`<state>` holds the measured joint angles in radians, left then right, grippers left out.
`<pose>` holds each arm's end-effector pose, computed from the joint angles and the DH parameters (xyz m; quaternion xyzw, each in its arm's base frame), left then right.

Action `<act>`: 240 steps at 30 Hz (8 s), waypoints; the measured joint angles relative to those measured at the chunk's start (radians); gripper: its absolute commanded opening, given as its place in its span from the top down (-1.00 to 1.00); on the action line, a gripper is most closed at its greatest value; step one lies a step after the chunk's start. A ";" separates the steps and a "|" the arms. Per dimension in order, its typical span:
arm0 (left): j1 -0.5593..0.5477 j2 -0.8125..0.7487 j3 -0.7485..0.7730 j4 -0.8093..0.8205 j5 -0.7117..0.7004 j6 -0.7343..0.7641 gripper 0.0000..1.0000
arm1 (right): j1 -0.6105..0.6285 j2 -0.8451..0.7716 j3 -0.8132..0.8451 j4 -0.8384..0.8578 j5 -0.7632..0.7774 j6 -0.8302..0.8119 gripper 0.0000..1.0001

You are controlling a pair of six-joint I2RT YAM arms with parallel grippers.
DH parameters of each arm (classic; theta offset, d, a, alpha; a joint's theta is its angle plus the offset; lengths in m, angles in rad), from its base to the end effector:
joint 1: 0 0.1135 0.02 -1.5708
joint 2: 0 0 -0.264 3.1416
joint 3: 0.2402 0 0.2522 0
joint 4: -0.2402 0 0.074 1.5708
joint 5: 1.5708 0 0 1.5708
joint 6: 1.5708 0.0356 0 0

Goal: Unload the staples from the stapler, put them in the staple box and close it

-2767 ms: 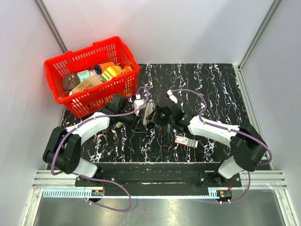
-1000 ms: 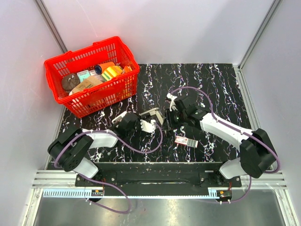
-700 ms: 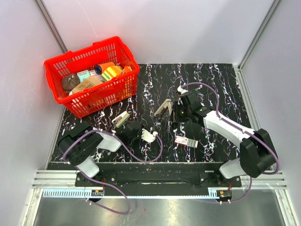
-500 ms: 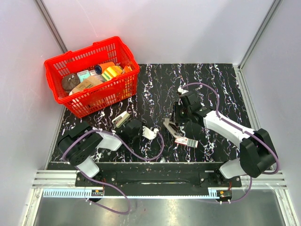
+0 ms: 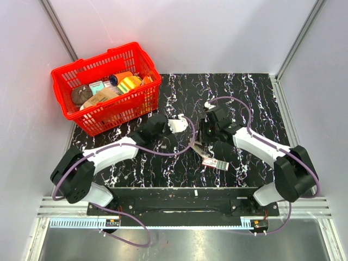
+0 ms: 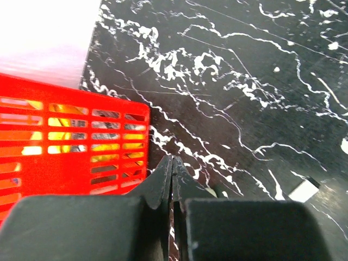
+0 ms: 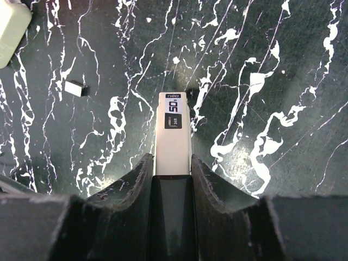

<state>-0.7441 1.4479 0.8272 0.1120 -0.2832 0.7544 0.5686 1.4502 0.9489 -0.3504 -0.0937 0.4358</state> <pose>0.2394 -0.2069 0.2292 0.5291 0.6737 0.1243 0.5007 0.2544 0.1665 0.2281 -0.0785 0.9319 0.2076 0.2870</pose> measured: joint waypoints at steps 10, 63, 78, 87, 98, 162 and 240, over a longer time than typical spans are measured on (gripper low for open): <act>0.041 -0.071 0.070 -0.324 0.162 -0.200 -0.40 | 0.000 0.230 0.170 0.095 0.135 -0.003 1.00; 0.673 -0.513 0.163 -1.034 0.515 -0.331 -0.96 | 0.359 0.433 0.312 0.080 0.191 -0.446 -0.57; 0.700 -0.460 0.156 -0.996 0.520 -0.359 -0.97 | 0.367 0.538 0.321 0.202 0.134 -0.521 -0.35; 0.705 -0.460 0.135 -0.990 0.520 -0.360 -0.98 | 0.368 0.567 0.359 0.208 0.125 -0.521 -0.11; 0.710 -0.470 0.122 -0.984 0.519 -0.360 -0.98 | 0.386 0.582 0.376 0.204 0.124 -0.521 0.41; 0.713 -0.536 0.030 -0.978 0.497 -0.315 -0.98 | 0.439 -0.140 -0.309 -0.377 0.734 0.846 0.62; 0.105 -0.063 0.142 -0.682 0.485 -0.320 -0.98 | 0.062 -0.257 -0.402 -0.330 0.631 0.849 -0.29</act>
<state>-0.6388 1.3846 0.9688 -0.5697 0.2016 0.4347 0.6308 1.1931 0.5472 -0.6804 0.5373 1.2846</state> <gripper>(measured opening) 0.987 0.630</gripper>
